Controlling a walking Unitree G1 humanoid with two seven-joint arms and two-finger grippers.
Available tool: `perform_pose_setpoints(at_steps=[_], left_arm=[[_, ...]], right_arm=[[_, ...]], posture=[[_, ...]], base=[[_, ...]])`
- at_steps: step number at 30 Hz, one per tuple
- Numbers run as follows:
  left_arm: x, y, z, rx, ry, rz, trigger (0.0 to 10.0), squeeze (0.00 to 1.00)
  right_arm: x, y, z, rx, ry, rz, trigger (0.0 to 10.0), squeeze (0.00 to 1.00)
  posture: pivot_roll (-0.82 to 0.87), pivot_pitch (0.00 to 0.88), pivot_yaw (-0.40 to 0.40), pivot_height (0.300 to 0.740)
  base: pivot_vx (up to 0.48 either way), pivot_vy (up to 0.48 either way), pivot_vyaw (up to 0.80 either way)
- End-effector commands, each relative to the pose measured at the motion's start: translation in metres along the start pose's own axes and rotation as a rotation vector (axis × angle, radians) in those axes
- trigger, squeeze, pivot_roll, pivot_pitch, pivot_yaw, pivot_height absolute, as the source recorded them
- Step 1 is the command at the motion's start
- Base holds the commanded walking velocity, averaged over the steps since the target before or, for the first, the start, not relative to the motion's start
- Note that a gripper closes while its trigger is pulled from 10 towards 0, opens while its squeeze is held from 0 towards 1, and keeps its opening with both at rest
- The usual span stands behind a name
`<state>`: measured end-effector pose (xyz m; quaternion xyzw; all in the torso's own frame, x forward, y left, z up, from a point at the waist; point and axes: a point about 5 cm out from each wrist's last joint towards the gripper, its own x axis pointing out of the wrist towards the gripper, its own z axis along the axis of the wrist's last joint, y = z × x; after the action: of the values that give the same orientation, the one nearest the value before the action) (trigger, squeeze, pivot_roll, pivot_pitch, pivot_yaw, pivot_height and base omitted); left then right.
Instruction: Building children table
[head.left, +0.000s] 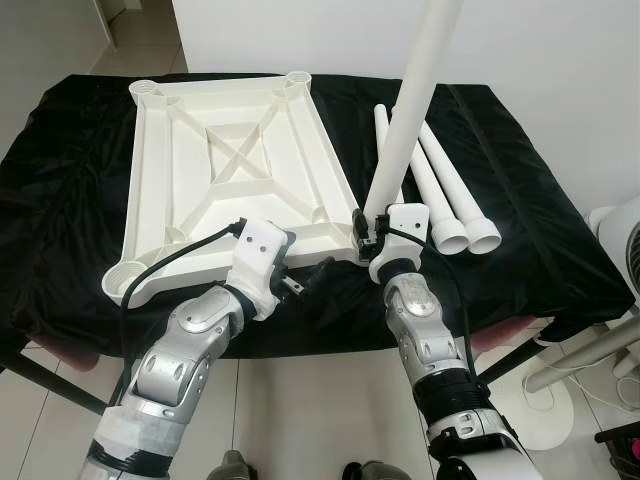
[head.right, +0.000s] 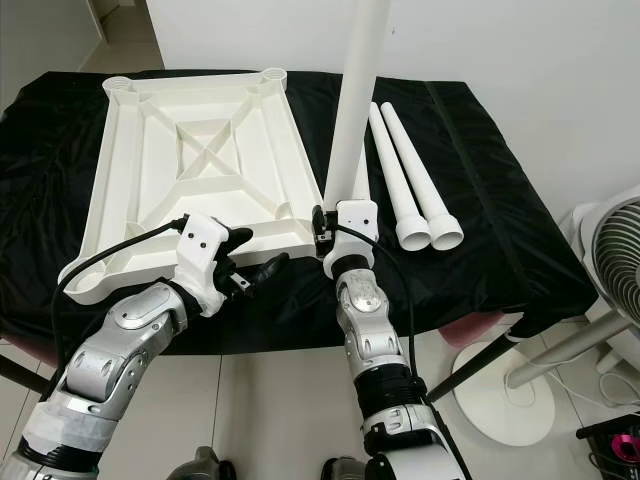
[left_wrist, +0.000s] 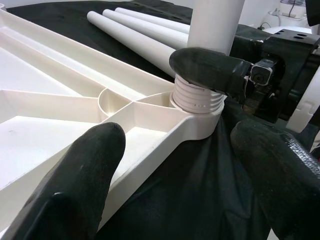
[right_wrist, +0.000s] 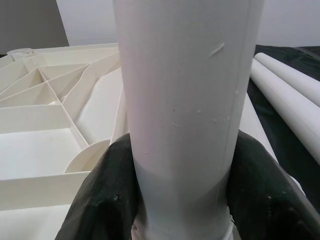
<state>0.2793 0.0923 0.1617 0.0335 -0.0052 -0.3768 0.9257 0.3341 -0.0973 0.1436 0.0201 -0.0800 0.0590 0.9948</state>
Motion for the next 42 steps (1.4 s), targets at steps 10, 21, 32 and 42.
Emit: perform_pose_setpoints(at_steps=[10, 21, 32, 42], left_arm=[[-0.002, -0.001, -0.002, 0.008, 0.01, 0.002, 10.0, 0.0], [-0.002, 0.001, -0.002, 0.009, 0.012, 0.012, 10.0, 0.0], [0.001, 0.003, 0.0, 0.02, 0.01, 0.009, 10.0, 0.0], [-0.003, 0.005, 0.001, 0.021, 0.009, 0.02, 10.0, 0.0]], right_arm=[[-0.008, -0.008, -0.004, 0.023, 0.02, 0.072, 10.0, 0.0], [-0.002, -0.017, -0.003, -0.023, 0.034, 0.306, 10.0, 0.0], [0.015, -0.018, 0.007, -0.096, 0.02, 0.493, 10.0, 0.0], [0.012, -0.021, -0.005, -0.077, 0.072, 0.549, 0.0, 0.0]], posture=[[0.0, 0.053, -0.018, 0.74], [0.0, 0.058, -0.022, 0.74], [0.0, 0.061, -0.019, 0.74], [0.01, 0.063, -0.02, 0.74]], base=[[0.0, 0.0, 0.0], [0.0, 0.0, 0.0], [0.0, 0.0, 0.0], [0.0, 0.0, 0.0]])
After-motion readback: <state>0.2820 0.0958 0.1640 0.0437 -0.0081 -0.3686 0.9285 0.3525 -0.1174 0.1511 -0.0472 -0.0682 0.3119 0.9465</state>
